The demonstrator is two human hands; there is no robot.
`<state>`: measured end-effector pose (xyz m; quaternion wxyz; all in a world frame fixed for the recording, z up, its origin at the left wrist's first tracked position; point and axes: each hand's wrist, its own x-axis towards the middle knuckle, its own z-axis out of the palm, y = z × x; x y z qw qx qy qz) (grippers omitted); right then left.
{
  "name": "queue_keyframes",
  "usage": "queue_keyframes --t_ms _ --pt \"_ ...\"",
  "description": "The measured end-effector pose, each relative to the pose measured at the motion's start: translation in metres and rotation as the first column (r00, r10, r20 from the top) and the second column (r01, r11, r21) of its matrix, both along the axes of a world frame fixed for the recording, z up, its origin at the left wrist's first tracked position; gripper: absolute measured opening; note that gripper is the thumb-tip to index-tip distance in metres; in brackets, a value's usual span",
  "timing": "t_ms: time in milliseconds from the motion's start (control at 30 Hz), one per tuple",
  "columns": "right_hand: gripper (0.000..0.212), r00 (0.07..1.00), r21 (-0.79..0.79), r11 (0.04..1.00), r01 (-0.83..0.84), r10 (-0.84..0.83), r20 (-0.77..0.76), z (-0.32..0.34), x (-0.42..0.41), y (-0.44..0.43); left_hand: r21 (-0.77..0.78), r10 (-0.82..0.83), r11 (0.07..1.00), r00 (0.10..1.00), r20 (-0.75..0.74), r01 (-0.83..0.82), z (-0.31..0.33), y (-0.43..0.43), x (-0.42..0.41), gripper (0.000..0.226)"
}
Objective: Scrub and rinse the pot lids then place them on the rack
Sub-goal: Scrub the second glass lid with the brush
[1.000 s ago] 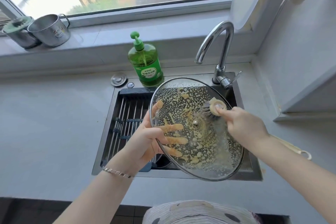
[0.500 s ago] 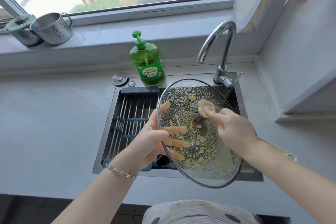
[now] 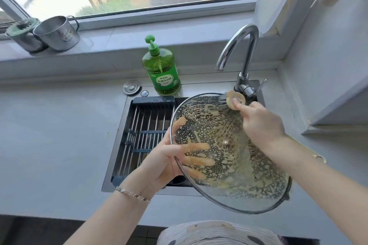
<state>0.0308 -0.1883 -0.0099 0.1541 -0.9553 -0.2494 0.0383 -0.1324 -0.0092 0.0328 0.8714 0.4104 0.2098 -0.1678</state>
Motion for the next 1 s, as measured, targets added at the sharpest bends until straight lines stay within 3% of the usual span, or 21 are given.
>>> queue_keyframes --t_ms 167,367,500,633,800,1000 --pt "0.052 0.991 -0.167 0.984 0.06 -0.079 -0.11 -0.015 -0.001 -0.039 0.061 0.098 0.993 0.995 -0.022 -0.096 -0.005 0.007 -0.004 0.097" --pt "0.051 0.996 -0.038 0.999 -0.006 0.003 -0.092 -0.003 0.008 0.001 0.095 -0.055 0.994 0.997 -0.044 0.059 -0.005 -0.002 0.006 0.092" --pt "0.051 0.999 -0.076 0.997 -0.012 0.008 -0.049 -0.004 0.012 -0.002 0.067 -0.008 0.998 1.0 -0.023 0.01 -0.003 0.008 0.006 0.092" --pt "0.048 0.995 -0.164 0.986 -0.004 -0.013 -0.101 -0.012 0.01 -0.018 0.111 0.039 0.993 0.999 -0.026 -0.035 -0.003 0.015 0.006 0.095" --pt "0.051 0.998 -0.057 0.998 -0.018 0.014 -0.063 -0.011 0.017 0.0 0.157 -0.031 0.987 0.998 -0.049 0.038 -0.003 0.008 0.012 0.093" --pt "0.046 0.991 -0.232 0.972 -0.036 0.005 -0.133 -0.026 0.002 -0.04 0.123 0.153 0.981 0.988 -0.02 -0.149 -0.003 0.019 0.013 0.087"
